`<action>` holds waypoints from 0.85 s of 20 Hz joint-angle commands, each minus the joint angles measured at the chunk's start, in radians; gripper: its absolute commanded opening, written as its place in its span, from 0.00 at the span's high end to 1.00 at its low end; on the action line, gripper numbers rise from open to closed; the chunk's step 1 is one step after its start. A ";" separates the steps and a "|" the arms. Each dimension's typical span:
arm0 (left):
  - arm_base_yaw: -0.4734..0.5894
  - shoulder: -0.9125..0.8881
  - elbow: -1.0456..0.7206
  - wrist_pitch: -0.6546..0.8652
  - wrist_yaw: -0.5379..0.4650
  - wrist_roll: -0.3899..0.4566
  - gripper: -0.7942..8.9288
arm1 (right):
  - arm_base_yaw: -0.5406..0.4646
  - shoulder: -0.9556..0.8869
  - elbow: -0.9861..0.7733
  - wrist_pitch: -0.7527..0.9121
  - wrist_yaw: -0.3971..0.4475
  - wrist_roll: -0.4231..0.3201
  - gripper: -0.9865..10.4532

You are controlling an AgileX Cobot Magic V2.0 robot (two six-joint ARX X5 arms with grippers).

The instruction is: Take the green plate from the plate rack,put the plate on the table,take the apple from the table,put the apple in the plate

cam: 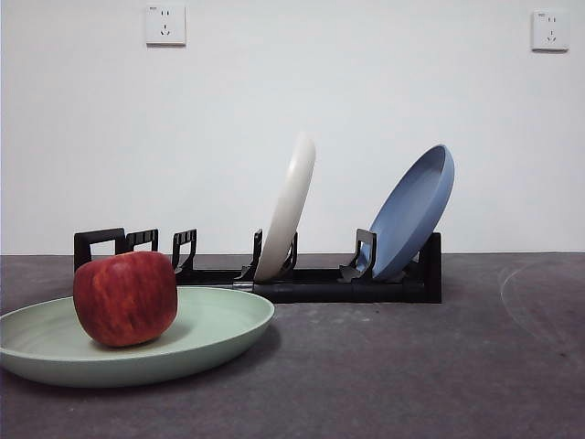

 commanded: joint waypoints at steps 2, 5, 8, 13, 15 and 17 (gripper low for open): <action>0.025 -0.125 -0.170 0.017 -0.071 -0.014 0.92 | 0.000 0.000 -0.006 -0.024 0.002 0.003 0.91; 0.029 -0.145 -0.274 0.035 -0.089 -0.017 0.92 | 0.000 0.000 -0.006 -0.024 0.001 0.003 0.91; 0.029 -0.145 -0.327 0.037 -0.095 -0.026 0.92 | 0.000 0.000 -0.006 -0.024 0.013 0.003 0.91; 0.029 -0.145 -0.327 -0.153 -0.172 -0.027 0.92 | 0.000 0.000 -0.006 -0.024 0.031 0.003 0.91; 0.029 -0.145 -0.326 -0.147 -0.170 -0.026 0.92 | 0.000 0.000 -0.006 -0.024 0.031 0.003 0.91; 0.029 -0.145 -0.326 -0.147 -0.170 -0.023 0.92 | 0.000 0.000 -0.006 -0.024 0.034 0.003 0.91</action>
